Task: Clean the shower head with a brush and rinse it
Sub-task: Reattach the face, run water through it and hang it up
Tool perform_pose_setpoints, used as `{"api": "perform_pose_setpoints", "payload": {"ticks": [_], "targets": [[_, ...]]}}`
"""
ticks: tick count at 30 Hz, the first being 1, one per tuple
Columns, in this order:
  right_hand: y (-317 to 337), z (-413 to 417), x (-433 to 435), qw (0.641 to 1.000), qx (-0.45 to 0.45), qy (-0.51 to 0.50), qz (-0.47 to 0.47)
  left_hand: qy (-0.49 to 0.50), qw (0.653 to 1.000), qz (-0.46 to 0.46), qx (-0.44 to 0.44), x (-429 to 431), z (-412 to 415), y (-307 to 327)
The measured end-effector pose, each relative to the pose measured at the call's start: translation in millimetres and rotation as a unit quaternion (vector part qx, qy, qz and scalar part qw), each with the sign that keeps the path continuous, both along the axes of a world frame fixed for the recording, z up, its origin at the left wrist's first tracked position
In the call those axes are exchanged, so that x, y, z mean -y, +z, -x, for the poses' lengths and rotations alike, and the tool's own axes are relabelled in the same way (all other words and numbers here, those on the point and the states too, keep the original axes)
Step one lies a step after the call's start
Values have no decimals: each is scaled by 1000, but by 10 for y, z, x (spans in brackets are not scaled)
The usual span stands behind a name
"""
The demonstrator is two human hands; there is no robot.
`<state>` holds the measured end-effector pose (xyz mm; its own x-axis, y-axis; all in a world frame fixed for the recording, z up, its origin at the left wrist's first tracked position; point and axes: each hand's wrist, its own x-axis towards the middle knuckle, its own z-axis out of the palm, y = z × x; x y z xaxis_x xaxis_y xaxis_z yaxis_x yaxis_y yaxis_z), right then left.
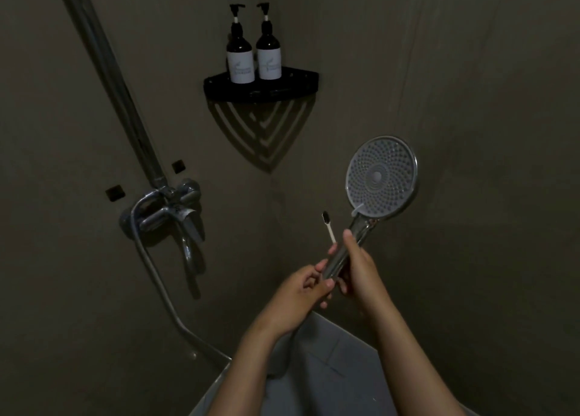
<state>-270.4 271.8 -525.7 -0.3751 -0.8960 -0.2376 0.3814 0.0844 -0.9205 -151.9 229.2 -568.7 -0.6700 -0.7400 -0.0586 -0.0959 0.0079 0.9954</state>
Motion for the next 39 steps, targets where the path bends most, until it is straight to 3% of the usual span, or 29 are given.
{"api": "perform_pose_setpoints", "payload": {"ticks": [8,11,16,20,25,28,39], "targets": [[-244,-269,700,999,35,17,-30,-7,999,-18,40,635,-357,-154],[-228,-446,833,998,-15,27,-48,4,997,-57,48,843,-506,-173],[-315,-668,1040,996,-45,38,-65,156,983,-88,33,1288,-844,-256],[-453,-791,1192,994,-62,40,-85,306,941,-134,-50,1564,-1135,-318],[-552,-920,1310,992,-74,31,-103,386,896,-197,-95,1766,-1348,-500],[-559,-927,1342,991,-69,23,-109,397,881,-226,-121,1796,-1353,-557],[-572,-830,1257,989,-71,-13,-126,372,895,-221,-111,1879,-1365,-641]]}}
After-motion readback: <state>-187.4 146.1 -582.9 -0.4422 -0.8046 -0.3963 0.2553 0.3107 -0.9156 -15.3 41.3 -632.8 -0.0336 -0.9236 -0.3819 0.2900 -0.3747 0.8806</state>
